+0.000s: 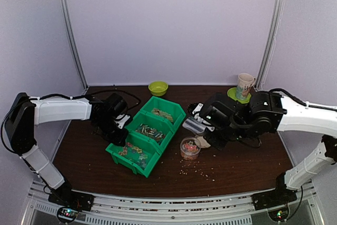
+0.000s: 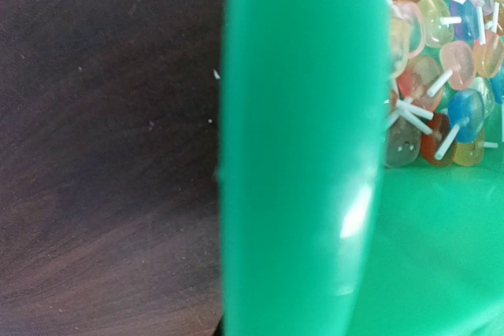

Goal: Pack the candies

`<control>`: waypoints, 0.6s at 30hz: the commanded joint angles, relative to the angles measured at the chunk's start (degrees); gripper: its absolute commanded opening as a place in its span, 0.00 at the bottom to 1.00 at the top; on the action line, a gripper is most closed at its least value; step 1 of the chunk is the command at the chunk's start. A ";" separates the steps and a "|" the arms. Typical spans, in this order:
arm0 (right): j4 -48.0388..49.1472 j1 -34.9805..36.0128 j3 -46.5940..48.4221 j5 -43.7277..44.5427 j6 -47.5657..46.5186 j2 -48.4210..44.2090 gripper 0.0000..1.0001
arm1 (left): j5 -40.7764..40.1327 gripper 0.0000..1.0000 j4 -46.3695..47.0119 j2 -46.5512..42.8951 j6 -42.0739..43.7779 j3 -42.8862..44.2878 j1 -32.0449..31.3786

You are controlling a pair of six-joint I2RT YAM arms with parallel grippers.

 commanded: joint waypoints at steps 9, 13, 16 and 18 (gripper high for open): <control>12.21 -0.36 -1.01 1.28 -2.40 -0.41 0.00 | 1.14 0.00 6.81 4.78 0.28 2.84 -3.19; 13.71 -0.51 -0.82 1.76 -3.45 -0.50 0.00 | 1.59 0.00 6.78 5.73 0.12 2.66 -3.51; 15.15 -0.61 -1.82 1.20 -3.83 -1.67 0.00 | 2.09 0.03 6.73 6.27 0.10 2.52 -3.74; 16.12 -0.76 -2.78 0.54 -4.01 -2.70 0.00 | 2.44 0.04 6.71 6.55 0.02 2.52 -3.74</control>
